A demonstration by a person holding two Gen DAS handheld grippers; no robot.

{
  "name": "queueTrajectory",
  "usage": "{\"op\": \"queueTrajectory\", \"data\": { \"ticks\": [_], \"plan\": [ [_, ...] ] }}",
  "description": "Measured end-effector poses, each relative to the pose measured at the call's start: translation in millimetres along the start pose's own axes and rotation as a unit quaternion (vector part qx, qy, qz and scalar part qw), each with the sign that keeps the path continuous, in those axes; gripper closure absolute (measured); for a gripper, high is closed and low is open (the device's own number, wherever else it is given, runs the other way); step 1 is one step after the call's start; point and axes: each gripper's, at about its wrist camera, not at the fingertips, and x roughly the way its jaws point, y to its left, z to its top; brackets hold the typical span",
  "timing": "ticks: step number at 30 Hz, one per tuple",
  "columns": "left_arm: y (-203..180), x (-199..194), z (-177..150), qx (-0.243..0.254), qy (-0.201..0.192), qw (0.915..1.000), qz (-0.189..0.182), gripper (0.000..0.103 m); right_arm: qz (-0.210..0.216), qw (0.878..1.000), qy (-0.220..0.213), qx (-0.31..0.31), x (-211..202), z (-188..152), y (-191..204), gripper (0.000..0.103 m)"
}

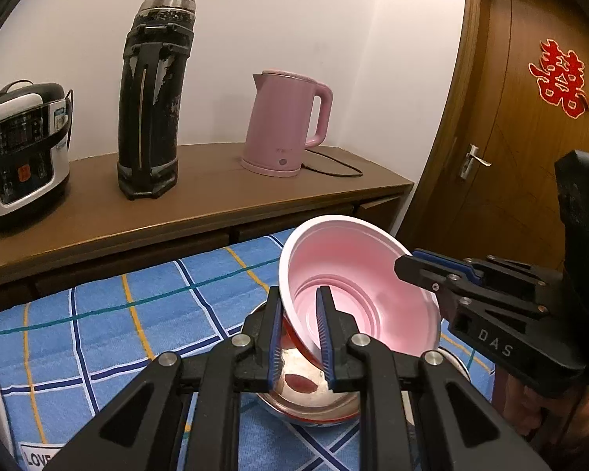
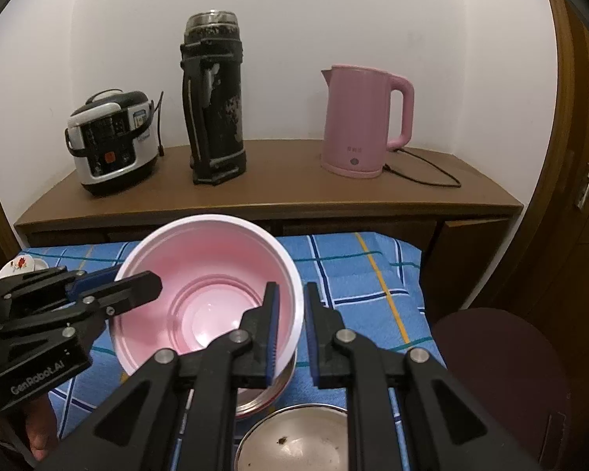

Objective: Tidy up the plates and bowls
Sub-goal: 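Carry the pink bowl over the steel bowl with the left gripper, then lower the pink bowl into the steel bowl with the left gripper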

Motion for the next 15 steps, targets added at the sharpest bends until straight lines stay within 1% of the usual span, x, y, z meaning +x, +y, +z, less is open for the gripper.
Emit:
{"op": "queueTrajectory", "data": {
  "ticks": [9,15],
  "plan": [
    [3,8,-3,0.002,0.015,0.9999,0.005,0.084,-0.005,1.000,0.019,-0.007,11,-3,2,0.089],
    [4,14,-6,0.003,0.029,0.9995,0.007,0.084,-0.004,0.999,0.040,-0.008,21,-7,2,0.089]
  ]
}}
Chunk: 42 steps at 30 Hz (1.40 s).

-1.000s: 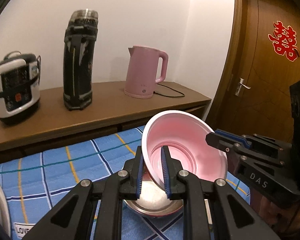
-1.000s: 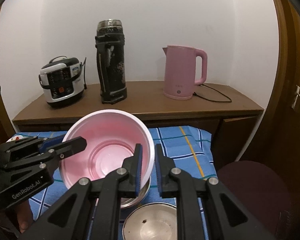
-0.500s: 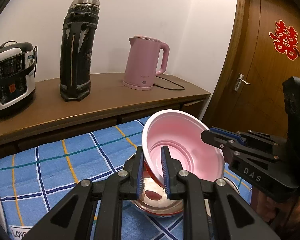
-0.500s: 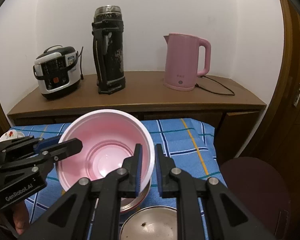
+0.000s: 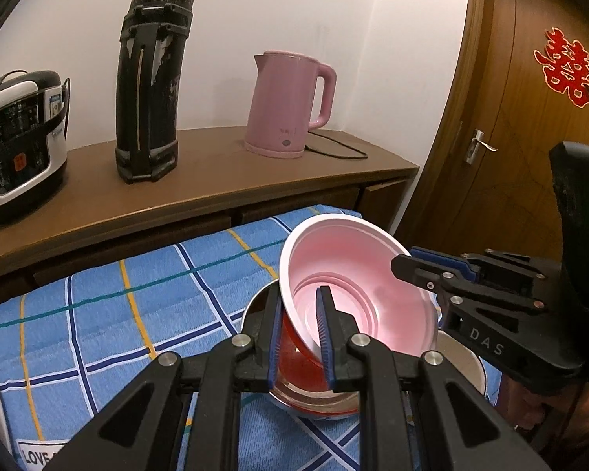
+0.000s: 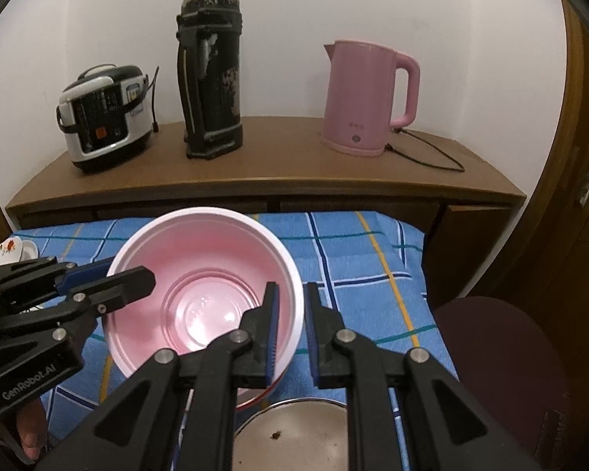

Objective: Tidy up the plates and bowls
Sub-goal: 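Lower the pink bowl into the steel bowl with the left gripper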

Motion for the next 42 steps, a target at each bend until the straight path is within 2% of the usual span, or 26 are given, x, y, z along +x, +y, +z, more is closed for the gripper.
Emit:
{"op": "queueTrajectory", "data": {
  "ticks": [25,42],
  "plan": [
    [10,20,-6,-0.026,0.065,0.9974,-0.017,0.084,-0.003,0.998,0.052,-0.021,18,3,4,0.086],
    [14,21,-7,-0.032,0.074,0.9965,-0.022,0.084,-0.004,0.998,0.065,-0.026,30,0,4,0.085]
  ]
}}
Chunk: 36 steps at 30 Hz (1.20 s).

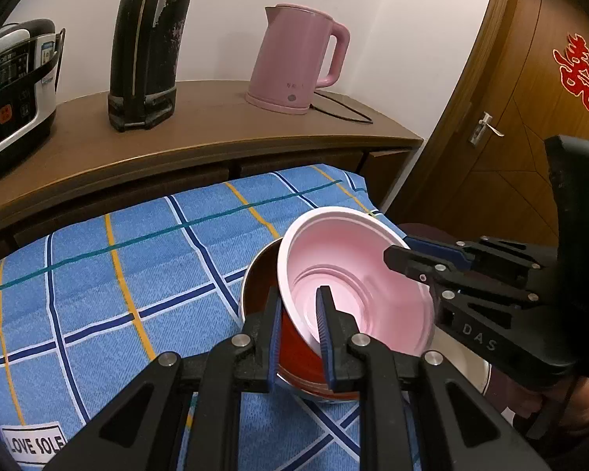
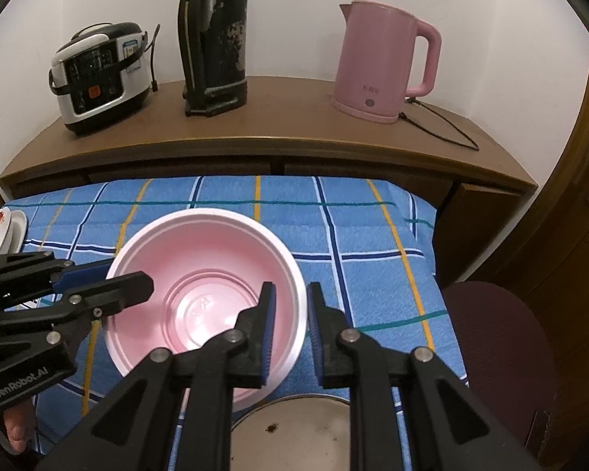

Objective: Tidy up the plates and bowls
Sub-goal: 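Lower the pink bowl into the steel bowl with the left gripper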

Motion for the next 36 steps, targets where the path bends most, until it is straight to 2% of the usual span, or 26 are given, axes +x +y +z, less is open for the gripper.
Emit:
{"op": "queueTrajectory", "data": {
  "ticks": [26,36],
  "plan": [
    [3,10,-4,0.013,0.026,0.9995,0.011,0.084,0.004,1.000,0.019,-0.012,12,-6,4,0.085],
    [3,10,-5,0.019,0.024,0.9994,0.013,0.084,0.004,1.000,0.021,-0.014,13,-6,3,0.085]
  ]
}}
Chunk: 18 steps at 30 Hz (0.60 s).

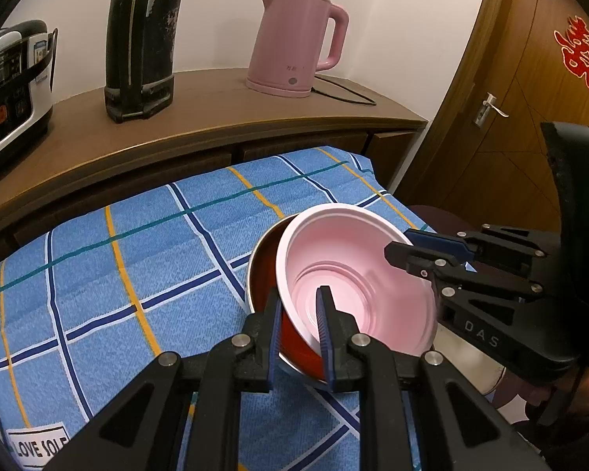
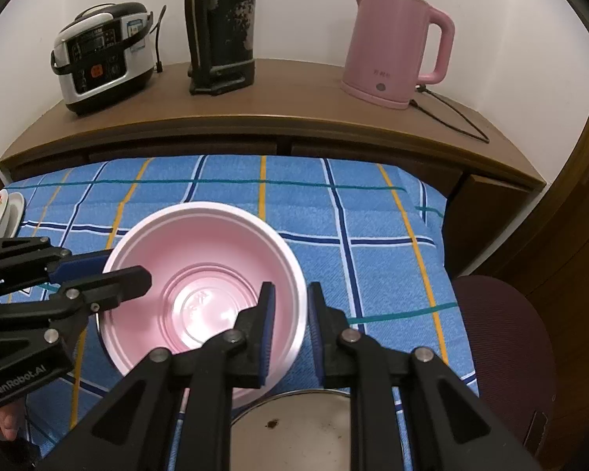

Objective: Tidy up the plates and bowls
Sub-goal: 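Lower the pink bowl into the steel bowl with the left gripper, then open the left gripper to release the pink bowl in the steel bowl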

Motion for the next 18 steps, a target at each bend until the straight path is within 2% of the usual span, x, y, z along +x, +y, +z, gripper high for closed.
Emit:
{"op": "queueTrajectory", "data": {
  "ticks": [11,14,17,18],
  "plan": [
    [-1.7,-2.6,-0.4,0.012,-0.007,0.9999,0.006,0.083,0.000,1.000,0.001,-0.002,0.9,-0.8,-0.1,0.085],
    [0.1,-2.9,0.1,0.009,-0.007,0.9999,0.006,0.080,0.001,1.000,0.002,-0.001,1.9,-1.2,-0.1,0.086],
    [2.5,-7.3,1.4,0.005,-0.016,0.9998,-0.006,0.069,0.003,1.000,0.004,0.000,3.0,-2.4,-0.2,0.086],
    [2.6,-9.3,1.4,0.004,-0.021,0.9997,-0.008,0.061,0.004,1.000,0.003,0.001,2.9,-2.6,-0.3,0.085]
  ]
}}
